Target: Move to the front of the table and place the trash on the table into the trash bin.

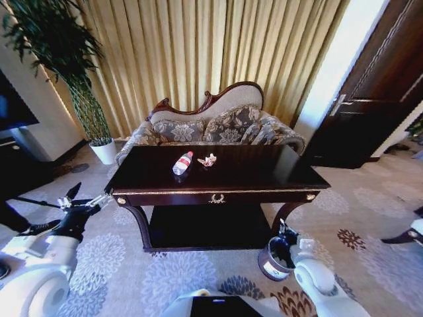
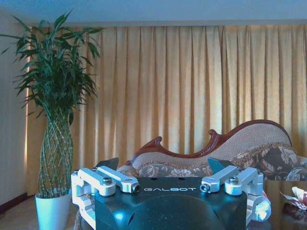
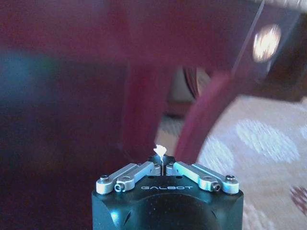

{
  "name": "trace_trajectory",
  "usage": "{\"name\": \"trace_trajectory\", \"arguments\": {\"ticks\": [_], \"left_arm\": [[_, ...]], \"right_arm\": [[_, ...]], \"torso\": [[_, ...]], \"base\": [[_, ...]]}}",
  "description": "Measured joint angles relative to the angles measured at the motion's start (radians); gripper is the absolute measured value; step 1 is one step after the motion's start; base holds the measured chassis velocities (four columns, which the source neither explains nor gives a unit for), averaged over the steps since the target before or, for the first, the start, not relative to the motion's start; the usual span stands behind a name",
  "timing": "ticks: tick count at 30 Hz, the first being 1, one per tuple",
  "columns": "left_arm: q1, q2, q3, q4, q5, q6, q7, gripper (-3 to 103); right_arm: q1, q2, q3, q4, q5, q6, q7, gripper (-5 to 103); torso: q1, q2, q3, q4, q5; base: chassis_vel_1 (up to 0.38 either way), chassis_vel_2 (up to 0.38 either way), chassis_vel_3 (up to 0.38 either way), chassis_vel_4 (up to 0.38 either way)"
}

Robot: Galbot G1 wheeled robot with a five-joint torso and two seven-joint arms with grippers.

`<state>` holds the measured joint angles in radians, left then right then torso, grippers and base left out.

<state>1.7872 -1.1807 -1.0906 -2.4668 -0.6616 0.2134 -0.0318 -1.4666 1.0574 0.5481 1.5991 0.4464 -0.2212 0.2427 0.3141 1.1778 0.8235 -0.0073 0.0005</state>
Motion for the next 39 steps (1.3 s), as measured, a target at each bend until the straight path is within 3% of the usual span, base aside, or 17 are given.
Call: {"name": "trace_trajectory", "arguments": {"ticks": [9, 17, 22, 23, 25, 27, 30, 36, 39], "left_arm": [[0.001, 0.002, 0.002, -0.024, -0.008, 0.001, -0.001, 100], [0.013, -0.004, -0.002, -0.033, -0.007, 0.001, -0.001, 100], [0.015, -0.003, -0.005, -0.033, -0.005, 0.001, -0.002, 100], [0.015, -0.003, -0.005, -0.033, -0.005, 0.001, -0.002, 100], [0.015, -0.003, -0.004, -0.034, -0.003, 0.000, -0.002, 100], [0.014, -0.003, -0.002, -0.034, -0.002, 0.000, -0.004, 100], [0.013, -0.004, 0.000, -0.034, -0.002, -0.001, -0.006, 100], [0.014, -0.004, -0.002, -0.034, -0.002, -0.002, -0.006, 100], [0.014, -0.006, -0.001, -0.034, -0.002, -0.002, -0.006, 100]], "right_arm": [[0.272, 0.039, -0.038, -0.526, -0.100, 0.031, -0.038, 1], [0.347, 0.064, -0.021, -0.684, -0.188, 0.029, -0.036, 0], [0.352, 0.078, -0.015, -0.691, -0.220, 0.021, -0.033, 27], [0.352, 0.078, -0.015, -0.691, -0.220, 0.021, -0.033, 27], [0.344, 0.076, -0.014, -0.673, -0.220, 0.020, -0.032, 37], [0.338, 0.072, -0.014, -0.664, -0.219, 0.019, -0.032, 37], [0.326, 0.063, -0.014, -0.644, -0.215, 0.019, -0.031, 54], [0.316, 0.058, -0.010, -0.629, -0.197, 0.018, -0.030, 71], [0.304, 0.059, -0.006, -0.613, -0.184, 0.018, -0.030, 86]], "torso": [[0.000, 0.000, 0.000, -0.0001, -0.0004], [0.000, 0.000, 0.000, 0.0001, -0.0005], [0.000, 0.000, 0.000, -0.0002, -0.0005], [0.000, 0.000, 0.000, -0.0002, -0.0005], [0.000, 0.000, 0.000, 0.0000, -0.0004], [0.000, 0.000, 0.000, -0.0002, -0.0005], [0.000, 0.000, 0.000, -0.0002, -0.0007], [0.000, 0.000, 0.000, -0.0002, -0.0006], [0.000, 0.000, 0.000, -0.0001, -0.0007]], "base": [[0.000, 0.000, 0.000, 0.000], [0.000, 0.000, 0.000, 0.000], [0.000, 0.000, 0.000, 0.000], [0.000, 0.000, 0.000, 0.000], [0.000, 0.000, 0.000, 0.000], [0.000, 0.000, 0.000, 0.000], [0.000, 0.000, 0.000, 0.000], [0.000, 0.000, 0.000, 0.000], [0.000, 0.000, 0.000, 0.000]]}}
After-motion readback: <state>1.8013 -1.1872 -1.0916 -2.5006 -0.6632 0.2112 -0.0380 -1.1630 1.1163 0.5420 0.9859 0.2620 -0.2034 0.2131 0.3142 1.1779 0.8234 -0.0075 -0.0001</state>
